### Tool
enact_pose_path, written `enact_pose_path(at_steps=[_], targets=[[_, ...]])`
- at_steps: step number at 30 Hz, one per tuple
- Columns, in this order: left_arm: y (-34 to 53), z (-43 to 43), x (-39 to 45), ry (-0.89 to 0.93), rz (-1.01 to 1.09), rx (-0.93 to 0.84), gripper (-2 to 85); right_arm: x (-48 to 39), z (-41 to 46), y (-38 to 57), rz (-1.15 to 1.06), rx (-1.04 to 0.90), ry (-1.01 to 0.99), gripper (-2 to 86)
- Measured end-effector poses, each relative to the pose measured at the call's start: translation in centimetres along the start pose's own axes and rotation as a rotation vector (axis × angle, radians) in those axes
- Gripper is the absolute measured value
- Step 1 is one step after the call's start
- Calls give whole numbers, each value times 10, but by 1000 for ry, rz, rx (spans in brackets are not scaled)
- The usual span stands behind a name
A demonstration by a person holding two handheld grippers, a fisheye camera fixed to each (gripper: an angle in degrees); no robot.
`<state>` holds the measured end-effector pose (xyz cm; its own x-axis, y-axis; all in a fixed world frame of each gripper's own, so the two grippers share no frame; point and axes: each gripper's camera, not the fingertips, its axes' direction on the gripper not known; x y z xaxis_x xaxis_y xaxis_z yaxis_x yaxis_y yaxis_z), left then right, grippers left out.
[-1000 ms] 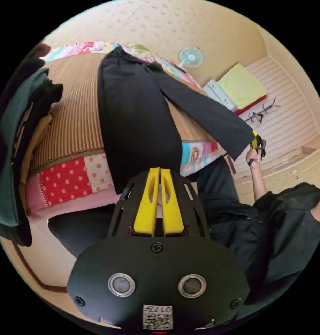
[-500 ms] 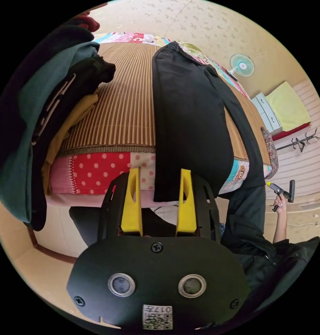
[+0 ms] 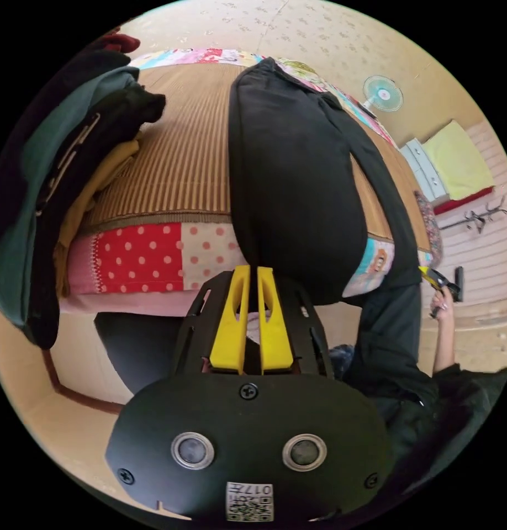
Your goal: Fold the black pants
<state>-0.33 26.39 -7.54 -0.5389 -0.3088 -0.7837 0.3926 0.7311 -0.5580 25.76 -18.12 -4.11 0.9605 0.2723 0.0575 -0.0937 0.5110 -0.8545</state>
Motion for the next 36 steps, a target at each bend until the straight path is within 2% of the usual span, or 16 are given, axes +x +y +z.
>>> enact_pose_path(at_steps=[3,5,7,9,11,12,14,16,19,22,25,27,30,33,36], targets=[[12,-34,-16,281,95,13,12,11,-36,5,-72,12,-170,30],[23,-57,-17,366,169,29,11,26,-72,16,-104,100,-334,26],[33,-72,-12,364,235,0,11,48,-108,30,-136,206,-532,23],[42,-62,-9,234,249,-158,15,87,-140,48,-118,304,-670,22],[45,-43,-22,99,154,-251,22,121,-153,59,-14,322,-627,22],[48,-30,-32,87,109,-288,28,137,-160,65,53,297,-544,21],[54,-22,-47,183,66,-287,39,147,-166,72,90,245,-395,20],[63,-27,-61,239,33,-236,48,147,-176,78,38,249,-418,20],[77,-57,-79,293,-2,-89,64,136,-193,80,-77,276,-562,18],[86,-104,-82,342,-24,145,83,97,-207,71,-238,263,-561,17],[77,-122,-47,379,36,256,120,44,-182,54,-378,158,-566,18],[59,-108,2,414,143,268,123,6,-124,46,-430,40,-621,18],[47,-75,46,447,138,336,125,-29,-32,51,-465,-140,-687,19],[32,-40,70,501,162,295,139,-33,39,70,-454,-229,-737,18],[41,-20,58,475,66,370,166,-10,81,91,-384,-268,-739,17]])
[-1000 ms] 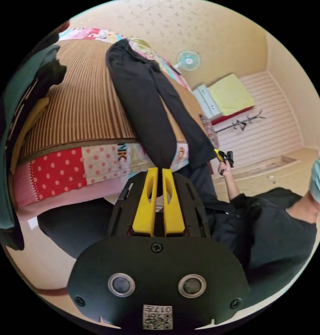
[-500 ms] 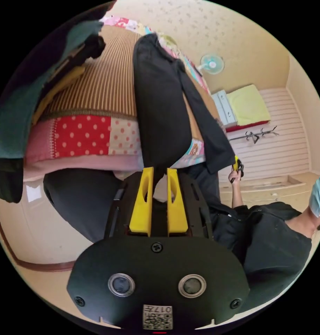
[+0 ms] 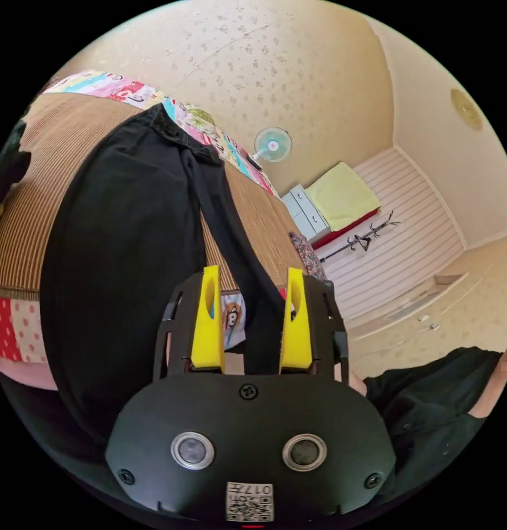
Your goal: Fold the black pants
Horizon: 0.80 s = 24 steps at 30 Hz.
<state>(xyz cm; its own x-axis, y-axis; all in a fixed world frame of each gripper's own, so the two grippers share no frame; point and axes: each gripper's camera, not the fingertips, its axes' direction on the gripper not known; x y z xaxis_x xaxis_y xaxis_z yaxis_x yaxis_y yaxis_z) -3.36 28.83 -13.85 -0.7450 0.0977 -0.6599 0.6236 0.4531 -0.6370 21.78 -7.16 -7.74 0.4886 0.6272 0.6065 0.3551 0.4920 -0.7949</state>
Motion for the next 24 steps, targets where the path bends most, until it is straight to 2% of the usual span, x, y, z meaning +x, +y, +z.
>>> enact_pose_path(at_steps=[5,8,10,13,17,20,22,24], targets=[[17,34,-51,248,-153,-130,204,43,-1,41,60,6,-31,16],[25,53,-63,364,-176,-188,185,56,12,51,65,-88,105,15],[28,61,-60,347,-156,-211,149,59,23,54,40,-127,161,15],[38,74,-43,197,-79,-238,93,75,41,58,22,-142,136,15],[63,88,-17,70,30,-266,14,104,77,59,20,-344,295,14],[76,85,-11,84,71,-218,1,132,81,53,65,-498,317,10],[81,83,-10,84,82,-206,-2,151,71,43,86,-551,409,9],[84,83,-10,72,92,-213,-4,171,43,16,149,-504,627,8]])
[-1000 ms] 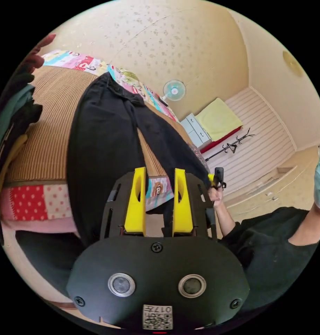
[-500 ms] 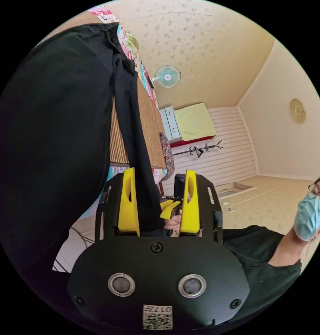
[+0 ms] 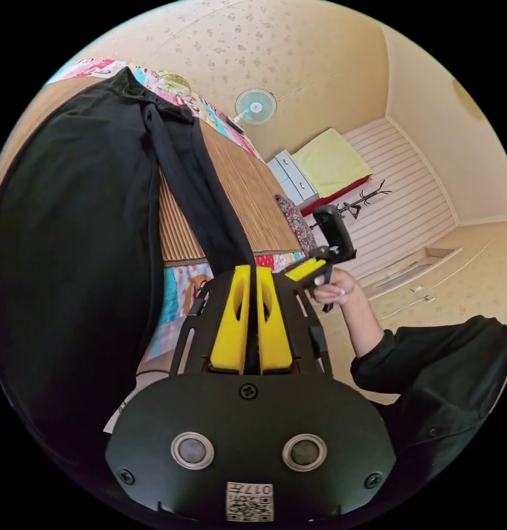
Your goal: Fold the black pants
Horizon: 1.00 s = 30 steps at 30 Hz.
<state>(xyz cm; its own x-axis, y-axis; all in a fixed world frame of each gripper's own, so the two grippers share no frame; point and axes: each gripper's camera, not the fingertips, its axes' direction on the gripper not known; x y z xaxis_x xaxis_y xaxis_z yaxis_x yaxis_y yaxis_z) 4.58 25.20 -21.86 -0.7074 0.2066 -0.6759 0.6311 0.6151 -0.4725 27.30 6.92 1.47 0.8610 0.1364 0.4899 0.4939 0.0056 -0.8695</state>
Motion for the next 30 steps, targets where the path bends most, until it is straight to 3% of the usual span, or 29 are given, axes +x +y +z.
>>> enact_pose_path(at_steps=[4,6,9,11,14,21,30], targets=[[8,2,5,-34,42,11,-5,45,-46,-53,257,126,295,10],[12,8,9,-47,62,2,-6,55,-73,-97,323,338,437,15],[15,12,12,-45,67,1,-6,57,-80,-168,357,503,576,31],[18,11,12,-47,65,19,-6,59,-71,-223,359,516,649,47],[25,14,11,-33,55,43,-6,63,-58,-301,299,617,663,70],[25,6,10,-73,85,32,-6,193,-9,-439,540,581,633,111],[18,-11,-6,-19,64,37,-6,298,25,-489,593,493,805,56]])
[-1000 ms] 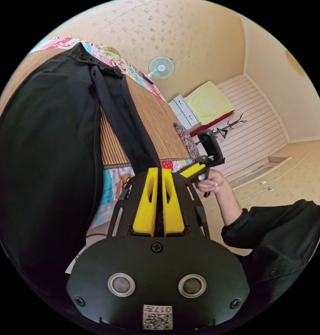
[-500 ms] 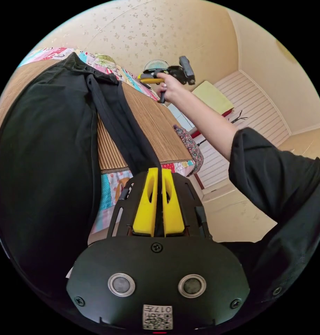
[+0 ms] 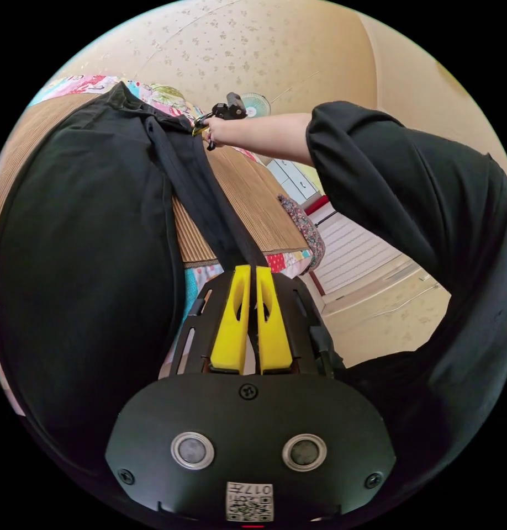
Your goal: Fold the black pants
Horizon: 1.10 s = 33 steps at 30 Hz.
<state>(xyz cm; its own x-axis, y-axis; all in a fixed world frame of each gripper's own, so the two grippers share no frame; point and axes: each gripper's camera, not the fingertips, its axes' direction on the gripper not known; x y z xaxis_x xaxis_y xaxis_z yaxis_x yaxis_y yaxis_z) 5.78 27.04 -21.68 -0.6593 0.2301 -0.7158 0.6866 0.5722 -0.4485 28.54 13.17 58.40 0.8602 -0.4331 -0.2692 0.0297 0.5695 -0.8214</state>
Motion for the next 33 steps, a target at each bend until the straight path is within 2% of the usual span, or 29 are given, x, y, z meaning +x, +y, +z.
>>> enact_pose_path(at_steps=[4,7,11,15,20,22,24,28,30,33], targets=[[-8,-16,-9,60,-10,33,-7,18,4,-6,-53,-7,-20,30],[-20,-36,-1,98,25,46,-7,15,-38,10,-60,149,-139,23],[-23,-98,9,71,74,67,-6,-60,-110,39,-203,320,-232,20],[-6,-174,-5,-40,-35,140,-5,-158,-168,73,-374,462,-298,19],[14,-227,-37,-176,-244,160,1,-216,-149,78,-383,355,-548,22],[17,-234,-52,-217,-316,128,9,-227,-132,84,-432,310,-548,21],[16,-237,-68,-196,-399,93,27,-212,-121,98,-437,279,-538,26],[13,-252,-64,-205,-407,184,52,-150,-127,134,-523,208,-592,47],[-1,-253,-62,-270,-399,160,82,-85,-139,178,-591,194,-573,56],[-21,-250,-66,-271,-364,157,87,11,-146,238,-597,127,-545,62]])
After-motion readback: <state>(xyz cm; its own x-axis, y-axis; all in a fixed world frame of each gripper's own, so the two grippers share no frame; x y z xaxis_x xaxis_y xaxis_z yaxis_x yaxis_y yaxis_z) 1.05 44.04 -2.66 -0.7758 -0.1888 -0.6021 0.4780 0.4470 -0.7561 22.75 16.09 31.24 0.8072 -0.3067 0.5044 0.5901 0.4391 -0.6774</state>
